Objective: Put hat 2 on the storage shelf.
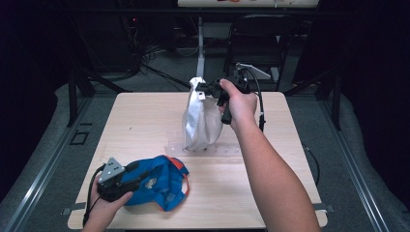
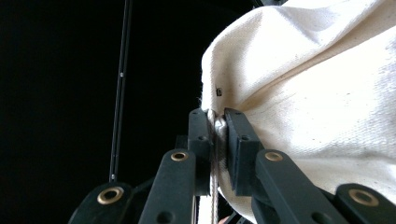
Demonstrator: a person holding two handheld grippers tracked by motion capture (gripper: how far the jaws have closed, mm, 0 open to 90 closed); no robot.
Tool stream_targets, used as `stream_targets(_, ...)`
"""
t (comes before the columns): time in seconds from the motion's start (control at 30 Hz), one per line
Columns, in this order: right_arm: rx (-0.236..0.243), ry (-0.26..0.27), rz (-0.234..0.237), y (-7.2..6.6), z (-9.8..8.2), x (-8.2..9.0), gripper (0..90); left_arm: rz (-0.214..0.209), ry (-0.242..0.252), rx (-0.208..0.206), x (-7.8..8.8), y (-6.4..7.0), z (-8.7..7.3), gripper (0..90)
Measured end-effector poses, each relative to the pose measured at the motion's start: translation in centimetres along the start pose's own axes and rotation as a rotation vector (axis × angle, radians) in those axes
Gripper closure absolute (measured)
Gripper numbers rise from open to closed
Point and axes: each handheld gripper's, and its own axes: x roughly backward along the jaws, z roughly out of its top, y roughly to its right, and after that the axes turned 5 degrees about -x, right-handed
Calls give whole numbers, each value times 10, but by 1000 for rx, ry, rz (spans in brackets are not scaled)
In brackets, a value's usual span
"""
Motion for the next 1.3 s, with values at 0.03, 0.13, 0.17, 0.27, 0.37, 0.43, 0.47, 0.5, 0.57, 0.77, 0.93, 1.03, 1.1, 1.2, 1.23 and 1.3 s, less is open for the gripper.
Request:
stream_targets(0.03,-3,5,-2,-1,0,0,821,2,-7,-13,-9,4,10,488)
stream_targets(0.13,0,2,-1,0,-1,0,821,-4,-9,-16,-19,8,19,491)
stream_targets(0.17,1,2,-1,0,-1,1,821,-12,-4,-18,-24,10,24,491)
stream_targets(0.27,2,-3,2,0,-1,1,821,-19,-13,-44,-37,20,36,491)
stream_targets(0.37,6,-7,5,0,-1,1,821,-27,-19,-74,-56,34,51,480)
stream_targets(0.43,7,-11,8,0,-2,1,821,-30,-33,-87,-59,36,54,477)
stream_targets(0.47,7,-8,8,0,-2,1,821,-30,-34,-95,-66,42,59,477)
stream_targets(0.5,7,-12,8,0,-2,1,821,-30,-34,-95,-66,42,59,477)
stream_targets(0.57,8,-14,10,0,-3,1,821,-30,-37,-93,-76,46,65,477)
stream_targets(0.77,11,-21,12,0,-4,1,821,-34,-55,-103,-91,54,73,481)
stream_targets(0.93,15,-27,11,-1,-6,0,820,3,-82,-133,-102,57,77,627)
stream_targets(1.03,20,-29,14,-1,-7,1,821,11,-85,-145,-102,54,77,746)
stream_targets(1.1,20,-28,17,-2,-8,1,821,8,-77,-145,-100,48,76,788)
stream_targets(1.2,26,-26,17,-3,-9,1,821,-4,-75,-144,-97,43,76,805)
stream_targets(1.23,26,-27,17,-4,-9,2,821,-7,-66,-143,-96,41,76,810)
stream_targets(1.3,28,-23,17,-5,-8,3,822,-25,-62,-141,-94,37,75,817)
